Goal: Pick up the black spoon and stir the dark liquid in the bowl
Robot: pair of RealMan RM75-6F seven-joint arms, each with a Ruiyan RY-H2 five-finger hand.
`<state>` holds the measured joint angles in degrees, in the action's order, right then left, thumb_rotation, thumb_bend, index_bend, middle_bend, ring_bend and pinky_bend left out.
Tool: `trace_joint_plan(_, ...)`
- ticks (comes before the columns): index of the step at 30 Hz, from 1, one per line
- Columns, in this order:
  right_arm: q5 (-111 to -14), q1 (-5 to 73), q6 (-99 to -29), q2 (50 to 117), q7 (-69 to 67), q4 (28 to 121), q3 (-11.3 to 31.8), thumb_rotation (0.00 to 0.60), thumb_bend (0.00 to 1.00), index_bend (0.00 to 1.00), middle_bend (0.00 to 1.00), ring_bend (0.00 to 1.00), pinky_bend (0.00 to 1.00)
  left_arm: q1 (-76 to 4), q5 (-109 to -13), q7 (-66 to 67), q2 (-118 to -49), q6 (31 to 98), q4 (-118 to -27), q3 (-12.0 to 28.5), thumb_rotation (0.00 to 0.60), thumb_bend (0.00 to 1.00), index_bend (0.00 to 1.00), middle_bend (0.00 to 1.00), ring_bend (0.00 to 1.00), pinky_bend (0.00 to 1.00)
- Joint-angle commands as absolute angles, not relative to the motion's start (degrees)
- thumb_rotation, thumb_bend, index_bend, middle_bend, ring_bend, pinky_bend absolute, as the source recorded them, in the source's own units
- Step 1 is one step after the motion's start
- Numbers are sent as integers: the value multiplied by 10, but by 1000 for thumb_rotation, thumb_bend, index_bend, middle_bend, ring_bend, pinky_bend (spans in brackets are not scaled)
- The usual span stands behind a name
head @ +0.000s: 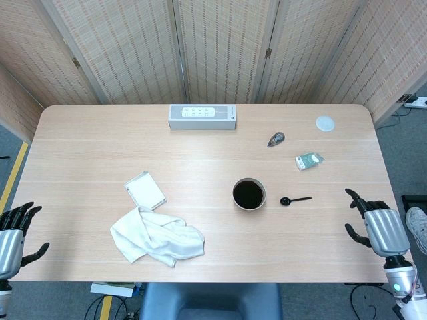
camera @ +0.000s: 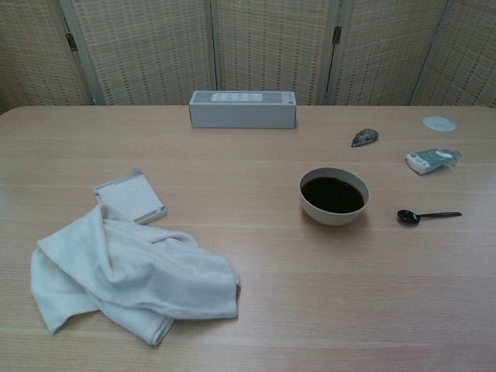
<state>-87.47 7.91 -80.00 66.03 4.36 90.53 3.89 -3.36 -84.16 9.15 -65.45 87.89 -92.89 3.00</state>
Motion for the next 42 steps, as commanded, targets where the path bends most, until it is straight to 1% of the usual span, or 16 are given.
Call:
trace_joint_plan(1, -862, 105, -760, 668, 58, 901, 44, 600, 293, 152, 548, 665, 643, -32, -841, 90, -654, 879, -928, 29, 600, 239, 210, 157, 162, 185)
trace_joint_plan(4, -848, 125, -724, 676, 68, 895, 47, 600, 352, 159, 626, 771, 784, -31, -842, 89, -653, 880, -927, 29, 600, 239, 211, 157, 162, 185)
trace_joint_plan(11, -821, 181, -634, 709, 78, 862, 53, 600, 481, 171, 757, 931, 959, -29, -846, 87, -650, 884, -931, 27, 600, 239, 217, 157, 162, 185)
trace_joint_plan(13, -811, 194, -610, 719, 79, 850, 53, 600, 516, 171, 791, 970, 985, -26, -844, 88, -650, 885, -931, 27, 600, 239, 217, 157, 162, 185)
trace_joint_plan(16, -801, 209, -581, 735, 79, 833, 50, 600, 558, 171, 822, 998, 998, -24, -842, 89, -648, 885, -933, 26, 600, 239, 217, 157, 162, 185)
trace_joint_plan(24, -779, 243, -519, 775, 84, 788, 40, 600, 649, 171, 864, 1000, 1000, -23, -844, 93, -646, 886, -939, 26, 600, 239, 218, 157, 162, 185)
trace_joint_plan(32, -762, 271, -474, 811, 83, 744, 34, 600, 689, 171, 871, 1000, 1000, -23, -843, 96, -646, 885, -943, 26, 600, 238, 217, 157, 162, 185)
trace_joint_plan(42, -761, 289, -452, 840, 75, 710, 25, 600, 696, 178, 875, 1000, 1000, -20, -841, 96, -646, 885, -941, 25, 600, 239, 217, 157, 162, 185)
